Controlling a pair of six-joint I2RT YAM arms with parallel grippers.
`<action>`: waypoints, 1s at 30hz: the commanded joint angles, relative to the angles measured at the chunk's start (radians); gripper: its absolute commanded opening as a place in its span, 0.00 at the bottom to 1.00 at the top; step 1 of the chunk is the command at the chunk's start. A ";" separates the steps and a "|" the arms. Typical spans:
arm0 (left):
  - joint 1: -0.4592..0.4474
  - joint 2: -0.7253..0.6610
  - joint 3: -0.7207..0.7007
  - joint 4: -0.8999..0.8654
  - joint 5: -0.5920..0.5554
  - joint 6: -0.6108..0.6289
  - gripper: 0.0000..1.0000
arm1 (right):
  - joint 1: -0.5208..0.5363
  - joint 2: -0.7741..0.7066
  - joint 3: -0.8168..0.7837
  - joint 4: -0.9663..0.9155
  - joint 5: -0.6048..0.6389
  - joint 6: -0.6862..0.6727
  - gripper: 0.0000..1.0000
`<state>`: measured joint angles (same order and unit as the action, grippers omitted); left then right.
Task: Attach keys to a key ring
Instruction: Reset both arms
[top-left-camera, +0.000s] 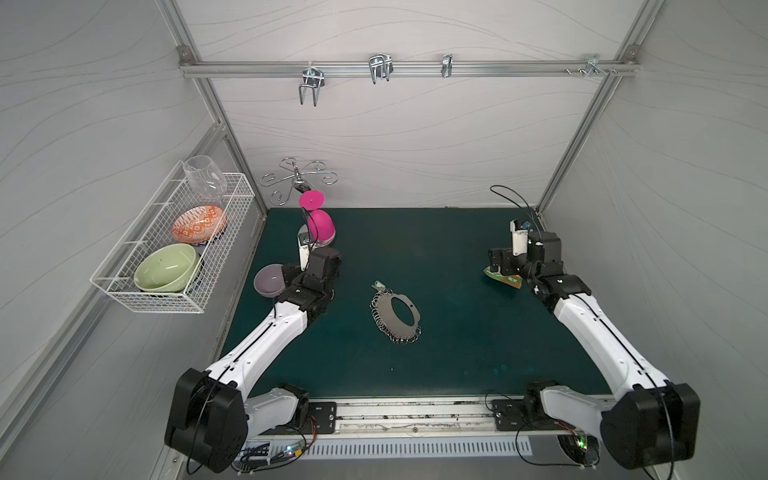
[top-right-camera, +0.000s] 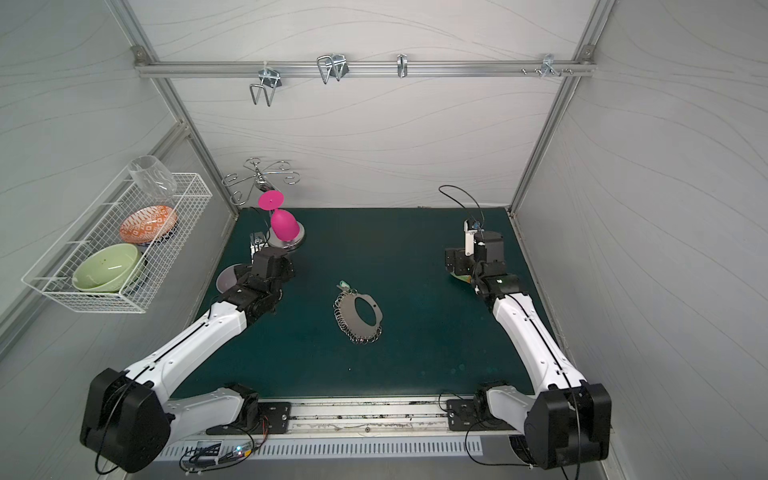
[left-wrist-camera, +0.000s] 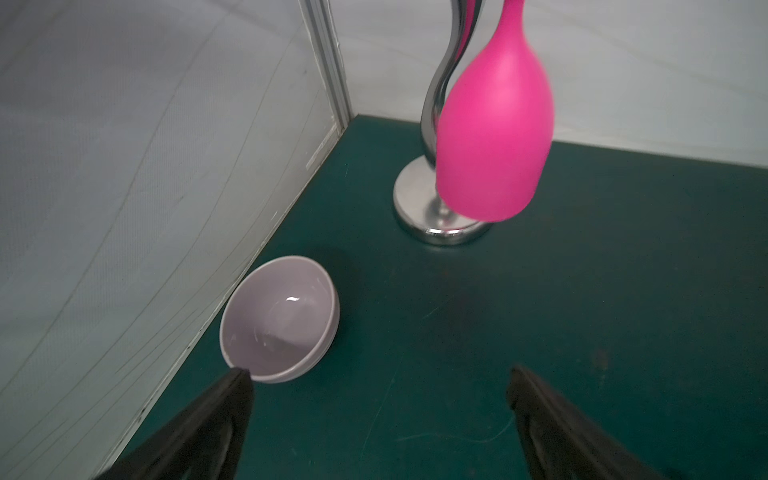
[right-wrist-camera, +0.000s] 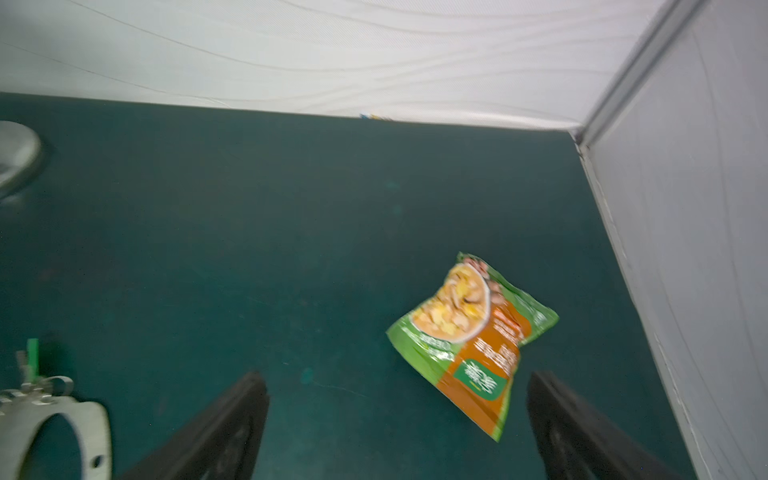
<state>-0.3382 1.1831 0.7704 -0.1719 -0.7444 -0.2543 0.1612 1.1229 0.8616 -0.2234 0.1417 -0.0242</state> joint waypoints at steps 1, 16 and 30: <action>0.014 -0.019 -0.057 0.137 0.001 0.039 1.00 | -0.055 -0.076 -0.100 0.099 0.010 -0.039 0.99; 0.164 0.078 -0.312 0.584 0.195 0.163 1.00 | -0.111 0.070 -0.432 0.647 -0.020 0.022 0.99; 0.269 0.288 -0.369 0.995 0.457 0.286 1.00 | -0.123 0.374 -0.432 0.973 -0.154 -0.010 0.99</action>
<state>-0.1005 1.4460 0.4068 0.6731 -0.3676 0.0086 0.0448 1.4555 0.4198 0.6350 0.0296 -0.0235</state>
